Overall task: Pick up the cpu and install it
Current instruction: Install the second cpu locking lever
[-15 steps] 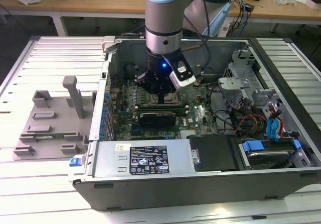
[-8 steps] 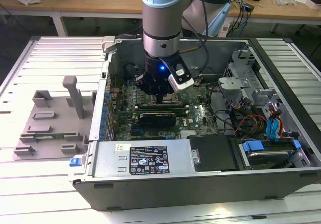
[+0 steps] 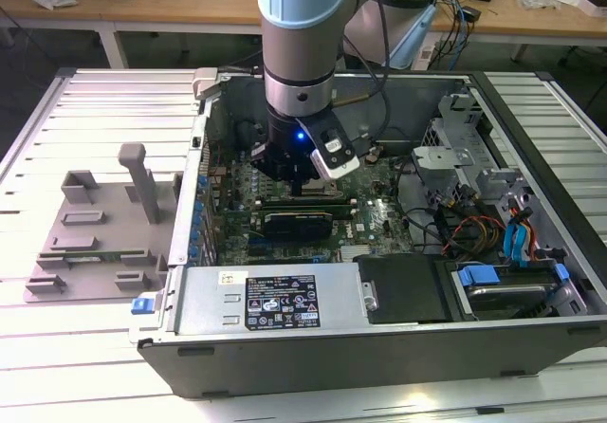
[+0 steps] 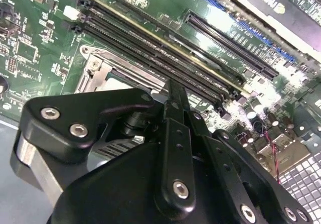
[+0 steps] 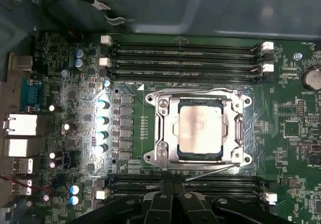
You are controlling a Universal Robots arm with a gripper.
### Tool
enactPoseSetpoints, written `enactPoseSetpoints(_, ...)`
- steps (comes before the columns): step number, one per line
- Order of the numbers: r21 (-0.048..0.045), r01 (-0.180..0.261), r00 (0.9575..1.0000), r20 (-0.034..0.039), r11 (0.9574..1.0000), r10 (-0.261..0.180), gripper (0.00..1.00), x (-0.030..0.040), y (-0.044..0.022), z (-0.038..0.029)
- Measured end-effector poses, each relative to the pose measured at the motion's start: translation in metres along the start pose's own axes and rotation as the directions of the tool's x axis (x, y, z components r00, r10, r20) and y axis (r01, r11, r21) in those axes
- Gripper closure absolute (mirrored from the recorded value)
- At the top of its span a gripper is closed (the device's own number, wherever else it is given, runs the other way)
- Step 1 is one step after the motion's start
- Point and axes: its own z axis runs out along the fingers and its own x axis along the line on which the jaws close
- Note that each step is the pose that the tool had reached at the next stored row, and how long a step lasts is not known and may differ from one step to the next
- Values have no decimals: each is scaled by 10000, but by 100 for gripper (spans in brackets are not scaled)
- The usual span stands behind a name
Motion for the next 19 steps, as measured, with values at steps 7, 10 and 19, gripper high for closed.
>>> enactPoseSetpoints(7,-245,9,10000,3,9997,-9,89,62,-25,30)
enactPoseSetpoints(10,-494,29,10000,7,9988,-28,89,63,-26,52)
enactPoseSetpoints(19,-762,26,10000,15,9971,-25,89,73,-74,95)
